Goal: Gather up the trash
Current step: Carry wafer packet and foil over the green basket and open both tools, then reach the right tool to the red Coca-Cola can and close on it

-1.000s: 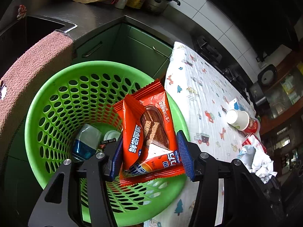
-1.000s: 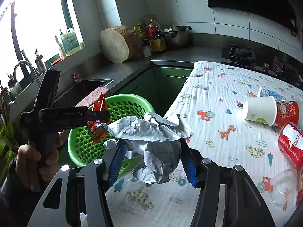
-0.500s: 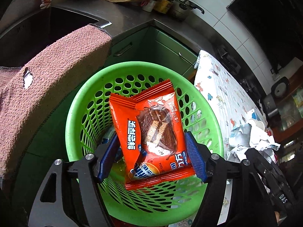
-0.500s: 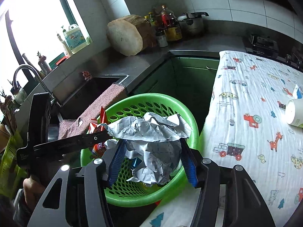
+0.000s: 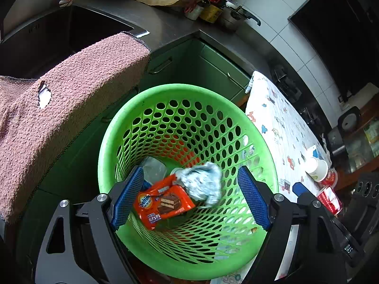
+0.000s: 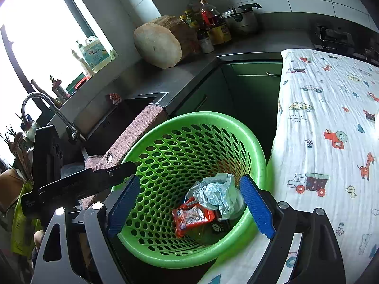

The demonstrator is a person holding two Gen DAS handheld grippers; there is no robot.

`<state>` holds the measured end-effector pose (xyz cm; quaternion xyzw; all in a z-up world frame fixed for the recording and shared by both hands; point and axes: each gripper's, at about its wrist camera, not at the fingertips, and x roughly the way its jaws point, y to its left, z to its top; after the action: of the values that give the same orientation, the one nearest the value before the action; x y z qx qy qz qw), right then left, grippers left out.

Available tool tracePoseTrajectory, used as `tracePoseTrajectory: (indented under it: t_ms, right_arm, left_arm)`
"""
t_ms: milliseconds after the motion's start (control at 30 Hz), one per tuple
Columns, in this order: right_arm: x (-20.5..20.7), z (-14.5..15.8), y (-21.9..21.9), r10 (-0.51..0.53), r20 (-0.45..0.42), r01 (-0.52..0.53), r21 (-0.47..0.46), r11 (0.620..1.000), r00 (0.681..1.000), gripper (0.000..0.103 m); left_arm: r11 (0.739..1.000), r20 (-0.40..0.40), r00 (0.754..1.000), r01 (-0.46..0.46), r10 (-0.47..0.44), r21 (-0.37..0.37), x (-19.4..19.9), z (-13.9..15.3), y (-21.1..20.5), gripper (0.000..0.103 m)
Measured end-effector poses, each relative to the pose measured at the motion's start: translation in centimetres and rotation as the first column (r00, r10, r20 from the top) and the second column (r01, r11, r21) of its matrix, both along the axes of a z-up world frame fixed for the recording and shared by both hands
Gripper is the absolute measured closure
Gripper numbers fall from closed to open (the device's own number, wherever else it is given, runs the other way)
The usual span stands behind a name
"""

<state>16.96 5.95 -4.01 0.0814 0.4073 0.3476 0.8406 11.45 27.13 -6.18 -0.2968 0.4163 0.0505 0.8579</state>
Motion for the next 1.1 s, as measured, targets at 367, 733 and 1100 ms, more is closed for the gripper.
tracePoseTrajectory:
  t_ms: [367, 733, 1100]
  right_arm:
    - [-2.3, 1.8, -4.1, -0.037, 0.083, 0.041, -0.050, 0.998, 0.996, 0.013]
    - [-4.9, 3.3, -15.0, -0.177, 0.163, 0.198, -0.121, 0.973, 0.971, 0.012]
    - [-4.3, 4.9, -27.2, -0.382, 0.228, 0.427, -0.204, 0.881, 0.896, 0.012]
  left_arm:
    - [1.000, 0.034, 0.999, 0.023, -0.023, 0.009, 0.0, 1.5, -1.5, 0.018]
    - [0.993, 0.043, 0.992, 0.118, -0.119, 0.032, 1.2, 2.4, -6.8, 0.016]
    - [0.968, 0.046, 0.969, 0.241, -0.245, 0.071, 2.6, 3.4, -13.6, 0.016]
